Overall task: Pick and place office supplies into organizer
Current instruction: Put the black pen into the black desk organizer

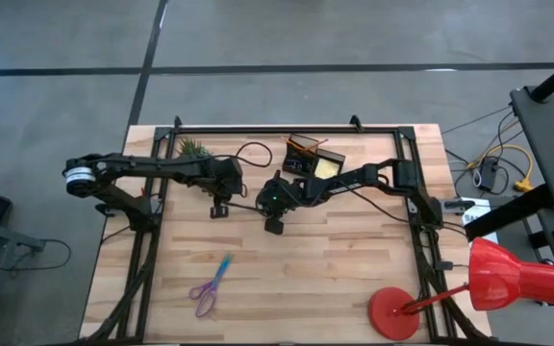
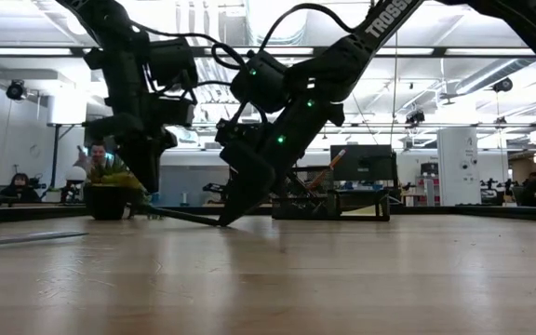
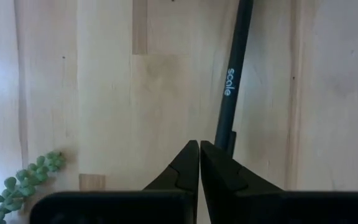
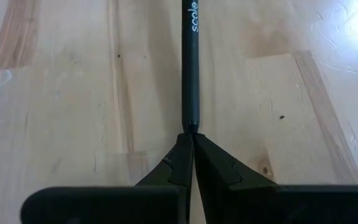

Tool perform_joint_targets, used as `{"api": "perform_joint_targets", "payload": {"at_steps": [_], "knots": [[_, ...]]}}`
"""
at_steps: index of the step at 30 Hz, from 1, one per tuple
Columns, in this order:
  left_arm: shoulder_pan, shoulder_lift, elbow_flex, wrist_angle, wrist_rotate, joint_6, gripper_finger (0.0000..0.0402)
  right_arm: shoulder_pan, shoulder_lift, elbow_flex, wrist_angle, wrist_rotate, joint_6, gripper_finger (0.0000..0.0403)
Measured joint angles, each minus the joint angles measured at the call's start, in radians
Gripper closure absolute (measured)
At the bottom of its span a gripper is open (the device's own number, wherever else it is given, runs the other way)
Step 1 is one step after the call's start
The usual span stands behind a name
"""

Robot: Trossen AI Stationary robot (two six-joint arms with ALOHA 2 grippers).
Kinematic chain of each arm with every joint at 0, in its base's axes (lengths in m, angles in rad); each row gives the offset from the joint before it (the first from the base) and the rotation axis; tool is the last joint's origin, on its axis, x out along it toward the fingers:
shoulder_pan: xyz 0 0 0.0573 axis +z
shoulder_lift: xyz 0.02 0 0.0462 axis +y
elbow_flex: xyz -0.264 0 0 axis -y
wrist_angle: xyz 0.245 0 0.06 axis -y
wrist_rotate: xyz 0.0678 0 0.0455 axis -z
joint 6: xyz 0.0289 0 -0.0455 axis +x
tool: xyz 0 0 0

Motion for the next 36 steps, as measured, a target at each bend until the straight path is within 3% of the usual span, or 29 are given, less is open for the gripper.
{"api": "perform_joint_targets", "payload": {"at_steps": [14, 20, 36], "knots": [[0.004, -0.172, -0.002, 0.003, 0.0, 0.0, 0.0401, 0.003, -0.058, -0.004, -0.02, 0.065, 0.002, 0.0394], [0.004, -0.24, -0.045, -0.005, 0.0, -0.076, 0.0402, 0.002, -0.058, -0.003, -0.017, 0.077, 0.002, 0.0394], [0.003, -0.277, -0.118, 0.01, 0.002, -0.155, 0.0402, 0.032, -0.052, -0.003, 0.019, 0.041, -0.009, 0.0394]]}}
